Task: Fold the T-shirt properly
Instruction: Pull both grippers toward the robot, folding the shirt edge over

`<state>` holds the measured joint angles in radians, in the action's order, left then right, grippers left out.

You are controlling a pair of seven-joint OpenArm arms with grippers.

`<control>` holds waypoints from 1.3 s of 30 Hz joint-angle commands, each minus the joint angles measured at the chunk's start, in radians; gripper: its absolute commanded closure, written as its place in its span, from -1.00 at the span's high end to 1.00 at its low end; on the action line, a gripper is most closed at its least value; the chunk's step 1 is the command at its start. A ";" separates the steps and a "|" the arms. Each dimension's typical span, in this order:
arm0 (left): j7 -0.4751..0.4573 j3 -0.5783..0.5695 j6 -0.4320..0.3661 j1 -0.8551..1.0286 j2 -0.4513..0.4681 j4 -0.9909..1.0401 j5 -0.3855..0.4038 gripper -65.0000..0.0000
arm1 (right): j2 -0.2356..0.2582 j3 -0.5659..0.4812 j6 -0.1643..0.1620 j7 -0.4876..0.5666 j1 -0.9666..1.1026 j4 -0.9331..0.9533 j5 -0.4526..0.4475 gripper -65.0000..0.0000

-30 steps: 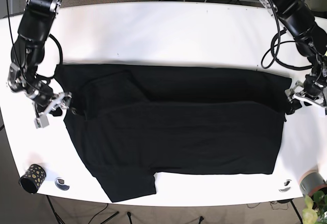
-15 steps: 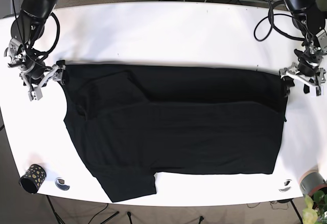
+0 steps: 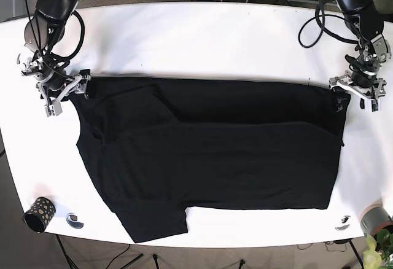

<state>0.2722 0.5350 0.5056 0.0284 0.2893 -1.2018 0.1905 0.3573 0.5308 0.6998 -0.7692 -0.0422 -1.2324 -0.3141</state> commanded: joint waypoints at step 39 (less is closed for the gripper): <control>0.091 -0.005 0.026 0.199 0.027 -0.183 0.014 -1.00 | -0.053 0.070 -0.002 -0.114 0.170 -0.300 0.003 -0.98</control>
<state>0.3546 0.5022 0.5213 0.2134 0.3183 -1.3365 0.2073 0.2913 0.5709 0.6937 -0.8719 0.1211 -1.4769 -0.3065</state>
